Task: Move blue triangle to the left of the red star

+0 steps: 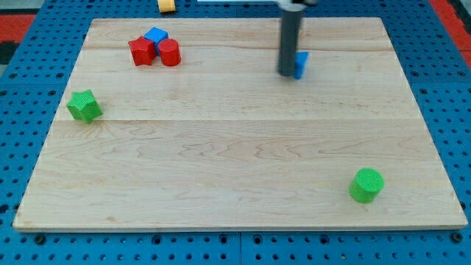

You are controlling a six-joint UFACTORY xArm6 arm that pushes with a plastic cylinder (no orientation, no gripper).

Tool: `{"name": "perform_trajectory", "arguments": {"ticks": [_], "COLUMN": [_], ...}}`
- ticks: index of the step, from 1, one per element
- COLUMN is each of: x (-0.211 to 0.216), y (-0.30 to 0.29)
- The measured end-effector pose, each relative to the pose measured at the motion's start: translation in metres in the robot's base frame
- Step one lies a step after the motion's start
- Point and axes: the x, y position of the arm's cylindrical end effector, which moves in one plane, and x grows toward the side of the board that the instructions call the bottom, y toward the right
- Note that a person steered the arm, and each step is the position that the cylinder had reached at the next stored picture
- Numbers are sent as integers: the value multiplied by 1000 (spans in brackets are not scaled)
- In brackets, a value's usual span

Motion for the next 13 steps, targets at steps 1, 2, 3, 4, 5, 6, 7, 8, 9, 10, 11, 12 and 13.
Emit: {"name": "perform_trajectory", "arguments": {"ticks": [1,2,3,4,5,6,7,8,9,10,11,12,13], "x": [25,3,-24,-26,-21,-14,5,6,6,20,21,30,46], "y": [13,69,87,38,21,-25,-34,-81,-159,-158,-199,-210,-221]}}
